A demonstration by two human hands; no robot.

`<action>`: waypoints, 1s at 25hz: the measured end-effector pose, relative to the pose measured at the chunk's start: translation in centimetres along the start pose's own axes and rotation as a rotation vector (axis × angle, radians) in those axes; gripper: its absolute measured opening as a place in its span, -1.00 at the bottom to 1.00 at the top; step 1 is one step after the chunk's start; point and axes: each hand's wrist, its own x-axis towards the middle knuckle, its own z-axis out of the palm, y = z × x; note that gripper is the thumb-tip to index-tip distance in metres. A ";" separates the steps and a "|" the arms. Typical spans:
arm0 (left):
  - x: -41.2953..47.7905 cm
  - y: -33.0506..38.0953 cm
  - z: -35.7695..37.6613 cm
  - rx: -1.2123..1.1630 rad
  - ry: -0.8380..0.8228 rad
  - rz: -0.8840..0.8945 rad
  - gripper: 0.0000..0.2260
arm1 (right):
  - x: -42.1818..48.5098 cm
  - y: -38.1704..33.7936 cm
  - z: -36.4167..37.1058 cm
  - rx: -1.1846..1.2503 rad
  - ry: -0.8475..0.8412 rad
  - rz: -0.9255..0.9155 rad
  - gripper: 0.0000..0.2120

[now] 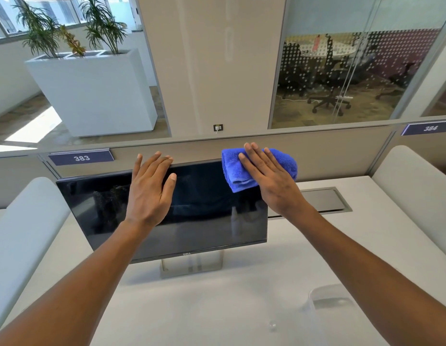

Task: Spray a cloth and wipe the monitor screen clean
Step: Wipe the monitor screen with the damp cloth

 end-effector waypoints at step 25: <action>0.0 -0.3 0.1 0.001 0.002 0.020 -0.59 | -9.6 -4.4 6.1 -0.212 -0.284 -0.425 -0.34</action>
